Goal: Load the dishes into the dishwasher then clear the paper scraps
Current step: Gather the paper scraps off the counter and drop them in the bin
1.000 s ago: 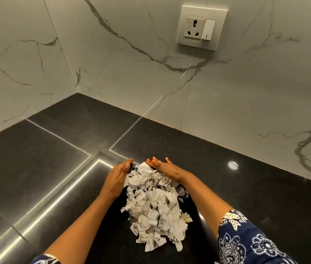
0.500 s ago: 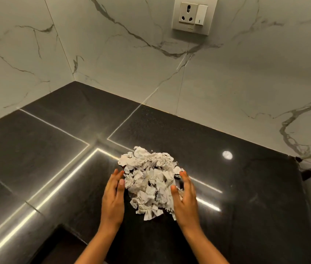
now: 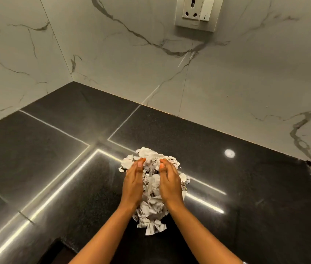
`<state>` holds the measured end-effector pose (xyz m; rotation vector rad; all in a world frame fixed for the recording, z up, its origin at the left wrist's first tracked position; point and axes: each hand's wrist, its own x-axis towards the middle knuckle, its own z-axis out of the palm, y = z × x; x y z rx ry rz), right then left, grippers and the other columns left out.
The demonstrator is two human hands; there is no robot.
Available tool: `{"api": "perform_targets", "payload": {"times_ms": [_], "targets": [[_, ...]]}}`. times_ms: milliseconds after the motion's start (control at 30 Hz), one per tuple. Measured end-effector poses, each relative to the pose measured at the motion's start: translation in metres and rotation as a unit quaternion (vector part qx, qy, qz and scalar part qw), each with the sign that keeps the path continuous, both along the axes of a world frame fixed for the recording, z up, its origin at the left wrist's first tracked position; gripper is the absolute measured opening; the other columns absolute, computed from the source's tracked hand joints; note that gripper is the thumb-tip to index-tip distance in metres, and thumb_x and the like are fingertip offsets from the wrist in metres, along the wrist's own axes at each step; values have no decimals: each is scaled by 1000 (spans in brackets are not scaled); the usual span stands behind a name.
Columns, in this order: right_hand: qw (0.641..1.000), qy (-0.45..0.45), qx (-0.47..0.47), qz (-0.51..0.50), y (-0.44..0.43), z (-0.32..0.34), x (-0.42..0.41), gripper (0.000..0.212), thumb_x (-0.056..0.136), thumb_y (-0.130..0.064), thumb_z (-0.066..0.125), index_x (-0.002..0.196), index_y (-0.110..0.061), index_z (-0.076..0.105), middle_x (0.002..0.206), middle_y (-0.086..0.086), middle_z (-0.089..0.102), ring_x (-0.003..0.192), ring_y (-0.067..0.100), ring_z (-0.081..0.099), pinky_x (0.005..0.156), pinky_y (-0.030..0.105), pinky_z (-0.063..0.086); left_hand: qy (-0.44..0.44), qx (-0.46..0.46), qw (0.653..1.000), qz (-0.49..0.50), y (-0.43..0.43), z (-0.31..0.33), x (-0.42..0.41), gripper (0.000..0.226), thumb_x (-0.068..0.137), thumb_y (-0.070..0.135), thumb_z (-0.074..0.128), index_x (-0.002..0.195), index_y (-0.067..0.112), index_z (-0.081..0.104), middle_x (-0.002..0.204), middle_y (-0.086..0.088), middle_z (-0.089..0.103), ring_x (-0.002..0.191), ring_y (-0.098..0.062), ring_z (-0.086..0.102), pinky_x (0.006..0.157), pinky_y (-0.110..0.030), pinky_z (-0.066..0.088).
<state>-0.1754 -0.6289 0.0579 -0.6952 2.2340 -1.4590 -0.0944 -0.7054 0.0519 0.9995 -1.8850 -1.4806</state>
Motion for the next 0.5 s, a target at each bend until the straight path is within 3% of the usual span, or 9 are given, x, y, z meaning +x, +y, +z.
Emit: {"api": "perform_targets", "payload": {"times_ms": [133, 200, 400, 500], "targets": [[994, -77, -77, -10, -8, -3, 8, 40, 98, -44, 32, 127, -29, 53, 131, -10, 54, 122, 2, 47, 108, 31, 37, 58, 72, 995, 47, 7, 8, -7, 55, 93, 54, 26, 129, 25, 57, 128, 12, 57, 119, 4, 50, 94, -7, 38], [986, -124, -110, -24, -11, -4, 9, 38, 95, -49, 33, 120, -34, 56, 125, -14, 58, 118, 0, 51, 106, 31, 40, 91, 102, 988, 67, 9, 14, -12, 51, 95, 51, 26, 123, 26, 60, 123, 12, 61, 112, 8, 54, 89, -3, 41], [945, -231, -212, -90, -19, 10, 8, 35, 99, -41, 34, 111, -28, 64, 116, -7, 64, 114, 10, 58, 101, 34, 45, 183, 181, 958, 122, 18, 18, -24, 49, 97, 48, 28, 111, 21, 67, 111, 3, 70, 108, -8, 64, 97, -30, 48], [918, -273, -261, -121, -22, 15, 5, 43, 98, -44, 33, 107, -18, 67, 113, 4, 68, 110, 18, 62, 100, 43, 46, 225, 246, 931, 149, 20, 19, -29, 52, 101, 44, 28, 110, 14, 68, 110, -9, 71, 106, -22, 66, 97, -45, 49]]}}
